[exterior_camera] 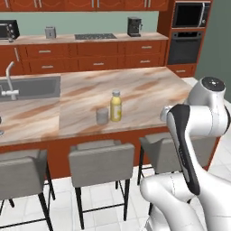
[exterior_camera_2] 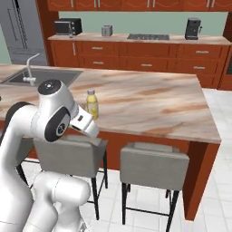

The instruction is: There is a wine glass and glass cup on the dining counter. Place the wine bottle next to the wine glass and the juice bottle next to the glass cup.

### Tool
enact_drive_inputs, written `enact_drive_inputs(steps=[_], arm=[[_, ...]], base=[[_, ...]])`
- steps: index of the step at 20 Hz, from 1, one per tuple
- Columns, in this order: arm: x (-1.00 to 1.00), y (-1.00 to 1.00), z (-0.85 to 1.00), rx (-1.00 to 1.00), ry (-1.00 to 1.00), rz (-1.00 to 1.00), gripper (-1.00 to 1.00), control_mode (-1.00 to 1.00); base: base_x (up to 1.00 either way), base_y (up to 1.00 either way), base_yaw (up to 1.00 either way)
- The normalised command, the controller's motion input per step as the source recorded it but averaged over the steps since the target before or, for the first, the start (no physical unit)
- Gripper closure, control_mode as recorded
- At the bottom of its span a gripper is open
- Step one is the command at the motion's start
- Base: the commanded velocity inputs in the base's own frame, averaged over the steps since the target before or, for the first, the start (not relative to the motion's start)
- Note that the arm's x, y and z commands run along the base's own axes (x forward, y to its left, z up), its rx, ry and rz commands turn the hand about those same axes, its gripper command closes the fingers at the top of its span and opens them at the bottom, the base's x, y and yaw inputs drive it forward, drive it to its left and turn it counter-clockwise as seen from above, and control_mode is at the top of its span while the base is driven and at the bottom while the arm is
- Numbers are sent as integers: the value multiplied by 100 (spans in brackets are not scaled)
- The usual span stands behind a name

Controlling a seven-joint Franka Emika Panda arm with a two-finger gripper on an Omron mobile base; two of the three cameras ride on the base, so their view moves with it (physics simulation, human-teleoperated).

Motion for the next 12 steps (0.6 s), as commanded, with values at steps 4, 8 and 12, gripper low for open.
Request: enact_drive_inputs(steps=[4,8,12], arm=[[0,0,0,0,0,0,-100,100],[0,0,0,0,0,0,-100,100],[0,0,0,0,0,0,-100,100]], base=[[-6,-81,1],[-9,-81,0],[-10,-81,0]])
